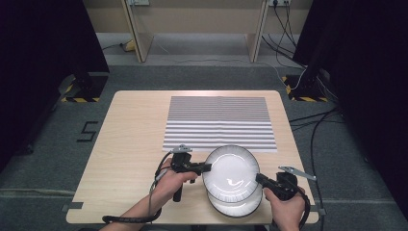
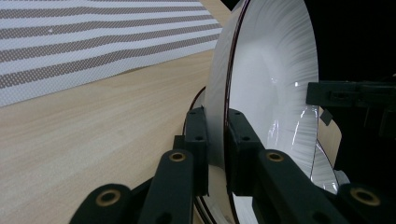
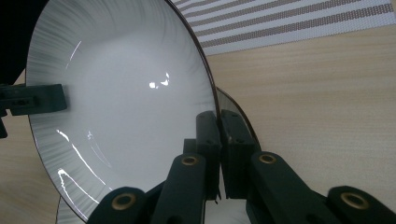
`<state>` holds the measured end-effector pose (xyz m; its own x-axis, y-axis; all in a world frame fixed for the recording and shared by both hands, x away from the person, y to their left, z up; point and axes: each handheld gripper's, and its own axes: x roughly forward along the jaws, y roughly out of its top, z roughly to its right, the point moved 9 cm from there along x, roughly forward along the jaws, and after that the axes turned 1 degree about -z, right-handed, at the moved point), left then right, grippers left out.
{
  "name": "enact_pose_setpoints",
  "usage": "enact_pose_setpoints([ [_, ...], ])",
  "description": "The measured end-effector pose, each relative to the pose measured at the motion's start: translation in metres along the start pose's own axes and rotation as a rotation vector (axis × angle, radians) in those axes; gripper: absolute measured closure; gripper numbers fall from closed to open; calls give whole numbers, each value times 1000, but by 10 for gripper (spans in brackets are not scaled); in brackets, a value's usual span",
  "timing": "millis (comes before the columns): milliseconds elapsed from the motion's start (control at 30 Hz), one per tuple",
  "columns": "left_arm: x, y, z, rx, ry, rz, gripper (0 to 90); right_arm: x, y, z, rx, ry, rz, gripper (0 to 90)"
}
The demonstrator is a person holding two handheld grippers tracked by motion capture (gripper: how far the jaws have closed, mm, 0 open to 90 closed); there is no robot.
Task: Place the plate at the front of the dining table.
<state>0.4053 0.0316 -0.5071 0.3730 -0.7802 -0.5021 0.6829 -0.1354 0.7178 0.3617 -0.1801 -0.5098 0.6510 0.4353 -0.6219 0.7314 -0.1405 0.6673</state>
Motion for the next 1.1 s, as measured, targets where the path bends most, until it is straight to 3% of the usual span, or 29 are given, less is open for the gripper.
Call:
enact_pose_setpoints([
  [667,3,16,3,19,0,48,812,-7,15,0,-37,-24,53,874],
  [1100,-4,34,4,33,24,88,815,-7,34,-5,-74,-33,93,874],
])
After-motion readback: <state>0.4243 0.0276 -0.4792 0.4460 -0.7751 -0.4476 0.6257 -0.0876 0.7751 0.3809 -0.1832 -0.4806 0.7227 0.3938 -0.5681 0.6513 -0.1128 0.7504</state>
